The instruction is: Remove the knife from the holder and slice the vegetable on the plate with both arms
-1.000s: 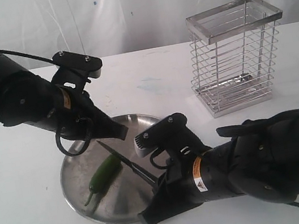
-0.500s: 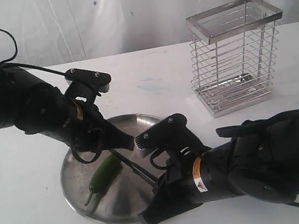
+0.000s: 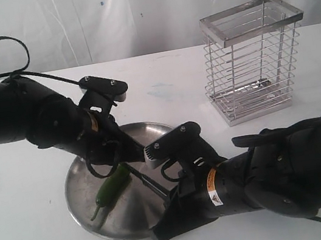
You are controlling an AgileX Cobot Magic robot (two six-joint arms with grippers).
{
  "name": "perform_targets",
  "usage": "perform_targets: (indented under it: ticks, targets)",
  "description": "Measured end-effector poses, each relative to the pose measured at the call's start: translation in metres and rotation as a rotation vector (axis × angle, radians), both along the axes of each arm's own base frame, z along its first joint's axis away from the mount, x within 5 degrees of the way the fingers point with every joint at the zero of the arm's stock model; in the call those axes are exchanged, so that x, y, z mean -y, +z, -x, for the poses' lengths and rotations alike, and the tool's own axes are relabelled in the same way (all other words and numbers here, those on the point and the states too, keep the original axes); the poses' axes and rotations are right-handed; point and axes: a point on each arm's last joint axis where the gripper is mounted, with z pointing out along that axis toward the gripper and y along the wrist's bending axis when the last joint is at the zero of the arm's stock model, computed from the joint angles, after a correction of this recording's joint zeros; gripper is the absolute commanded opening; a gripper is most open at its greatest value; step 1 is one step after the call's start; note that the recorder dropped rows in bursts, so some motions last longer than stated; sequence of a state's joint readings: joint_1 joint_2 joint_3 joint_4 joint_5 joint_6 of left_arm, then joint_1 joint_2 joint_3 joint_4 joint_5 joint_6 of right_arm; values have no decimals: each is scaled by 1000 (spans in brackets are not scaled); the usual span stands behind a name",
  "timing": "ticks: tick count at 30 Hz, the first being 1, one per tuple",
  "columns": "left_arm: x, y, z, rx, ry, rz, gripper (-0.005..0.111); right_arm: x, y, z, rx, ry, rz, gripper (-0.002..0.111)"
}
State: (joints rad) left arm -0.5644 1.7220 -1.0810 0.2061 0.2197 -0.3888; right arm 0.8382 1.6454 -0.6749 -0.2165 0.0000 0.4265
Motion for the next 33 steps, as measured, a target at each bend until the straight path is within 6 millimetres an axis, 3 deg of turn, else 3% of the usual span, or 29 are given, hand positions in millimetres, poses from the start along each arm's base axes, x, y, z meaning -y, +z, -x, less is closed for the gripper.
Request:
perform_targets:
  ticks: [3, 7, 16, 33]
  targets:
    - [3, -21, -4, -45, -2, -28, 0, 0, 0, 0, 0, 0, 0, 0]
    - [5, -28, -7, -50, -9, -35, 0, 1, -2, 0, -11, -3, 13, 0]
    - [3, 1, -5, 12, -12, -7, 0, 1, -2, 0, -13, -4, 16, 0]
    - [3, -10, -7, -6, -30, -43, 0, 1, -2, 1, -14, -4, 18, 0]
